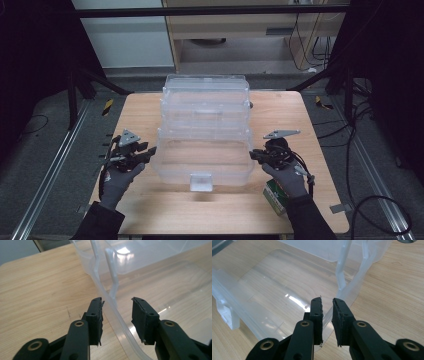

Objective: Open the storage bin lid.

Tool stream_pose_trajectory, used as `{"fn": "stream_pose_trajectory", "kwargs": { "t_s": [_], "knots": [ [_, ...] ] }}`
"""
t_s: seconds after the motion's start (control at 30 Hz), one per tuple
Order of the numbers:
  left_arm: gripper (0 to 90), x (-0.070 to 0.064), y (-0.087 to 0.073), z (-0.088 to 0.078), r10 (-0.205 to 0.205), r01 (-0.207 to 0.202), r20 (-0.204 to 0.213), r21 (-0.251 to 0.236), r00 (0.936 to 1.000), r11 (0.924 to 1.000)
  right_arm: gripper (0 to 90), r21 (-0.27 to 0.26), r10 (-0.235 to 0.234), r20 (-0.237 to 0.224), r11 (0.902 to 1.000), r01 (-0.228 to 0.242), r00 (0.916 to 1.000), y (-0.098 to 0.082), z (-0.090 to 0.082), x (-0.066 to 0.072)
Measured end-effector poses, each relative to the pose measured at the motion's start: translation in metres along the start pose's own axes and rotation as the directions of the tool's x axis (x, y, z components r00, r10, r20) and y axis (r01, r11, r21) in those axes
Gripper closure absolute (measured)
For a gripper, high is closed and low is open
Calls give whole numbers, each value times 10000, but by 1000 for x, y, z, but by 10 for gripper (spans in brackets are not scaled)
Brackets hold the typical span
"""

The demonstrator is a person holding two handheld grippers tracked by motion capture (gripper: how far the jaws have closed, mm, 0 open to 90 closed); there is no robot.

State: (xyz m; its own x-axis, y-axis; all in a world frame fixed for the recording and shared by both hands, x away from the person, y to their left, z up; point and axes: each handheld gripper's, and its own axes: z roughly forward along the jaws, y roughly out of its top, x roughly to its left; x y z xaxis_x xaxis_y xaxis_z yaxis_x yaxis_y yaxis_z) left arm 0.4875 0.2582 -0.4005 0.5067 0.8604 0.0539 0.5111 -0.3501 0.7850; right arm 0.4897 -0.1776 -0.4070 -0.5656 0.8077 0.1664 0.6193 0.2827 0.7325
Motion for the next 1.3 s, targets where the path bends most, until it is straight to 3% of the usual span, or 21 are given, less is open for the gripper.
{"fn": "stream_pose_trajectory", "kwargs": {
  "t_s": [0.17, 0.27, 0.57, 0.87, 0.97, 1.07, 1.3],
  "knots": [
    [656, -4, -3, 10, 214, -216, 33, 504, 9998, 9985, 789, -8, 42, -10, 10000, -42, 10000, 0, 0, 0],
    [724, -5, -5, 11, 120, -122, 45, 593, 9999, 9982, 789, 4, 69, -9, 10000, -69, 10000, 0, 0, 0],
    [764, -11, -6, 8, 117, -108, -187, 482, 9998, 9988, 790, 47, 130, -18, 9999, -130, 9999, 0, 0, 0],
    [756, -12, -8, 6, 63, -62, -13, 408, 10000, 9991, 793, 48, 89, 148, 9999, -89, 9999, 1, -1, -1],
    [710, -10, -8, 8, -42, 39, 99, 318, 9999, 9995, 791, 52, 76, 215, 10000, -78, 9997, 1, -1, 0],
    [622, -8, -7, 3, -89, 90, -129, 83, 9999, 9999, 736, 58, -107, 386, 9999, 105, 9992, 1, 1, 1],
    [455, 7, -5, -13, -703, 672, -391, -766, 9968, 9948, 619, -448, 56, 114, 9990, -51, 9999, 4, -14, -2]
  ]
}}
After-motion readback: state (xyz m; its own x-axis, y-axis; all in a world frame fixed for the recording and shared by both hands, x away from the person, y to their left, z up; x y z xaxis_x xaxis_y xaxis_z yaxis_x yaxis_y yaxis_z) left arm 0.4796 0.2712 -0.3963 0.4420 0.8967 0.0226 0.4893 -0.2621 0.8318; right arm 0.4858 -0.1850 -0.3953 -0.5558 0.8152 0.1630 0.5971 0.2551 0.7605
